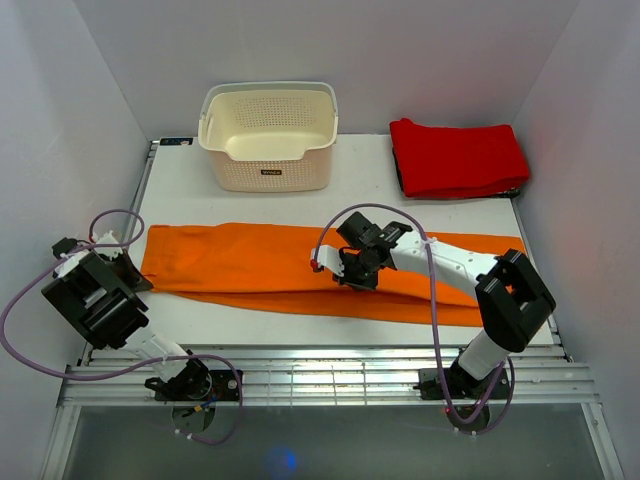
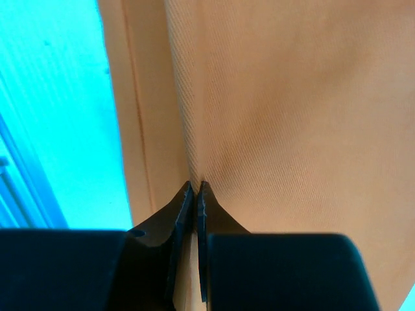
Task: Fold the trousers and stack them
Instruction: Fold the trousers
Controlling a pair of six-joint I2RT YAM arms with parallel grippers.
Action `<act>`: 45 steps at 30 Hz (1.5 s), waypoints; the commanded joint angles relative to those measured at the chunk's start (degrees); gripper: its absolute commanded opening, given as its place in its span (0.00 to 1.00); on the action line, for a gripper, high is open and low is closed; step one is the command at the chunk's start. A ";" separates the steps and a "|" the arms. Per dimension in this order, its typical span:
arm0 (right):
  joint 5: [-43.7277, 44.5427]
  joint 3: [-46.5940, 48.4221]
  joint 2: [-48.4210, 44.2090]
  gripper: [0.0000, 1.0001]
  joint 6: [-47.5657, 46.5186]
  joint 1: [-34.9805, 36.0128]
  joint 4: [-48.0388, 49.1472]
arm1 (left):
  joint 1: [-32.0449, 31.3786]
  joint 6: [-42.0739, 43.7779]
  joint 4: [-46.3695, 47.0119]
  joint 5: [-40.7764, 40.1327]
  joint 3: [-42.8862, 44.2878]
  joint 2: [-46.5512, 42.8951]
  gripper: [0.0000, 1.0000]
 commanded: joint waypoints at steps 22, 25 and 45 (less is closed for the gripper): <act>16.89 -10.37 5.41 0.08 2.03 0.66 11.99 | -0.44 0.58 4.81 -11.18 -2.59 4.65 0.00; 16.29 -4.46 3.48 0.08 0.70 -1.54 6.02 | -0.44 0.66 4.81 -11.18 -2.50 4.39 0.00; 8.54 -14.11 1.61 0.08 5.18 7.51 4.32 | -0.44 0.05 4.99 -11.44 -3.47 5.09 0.00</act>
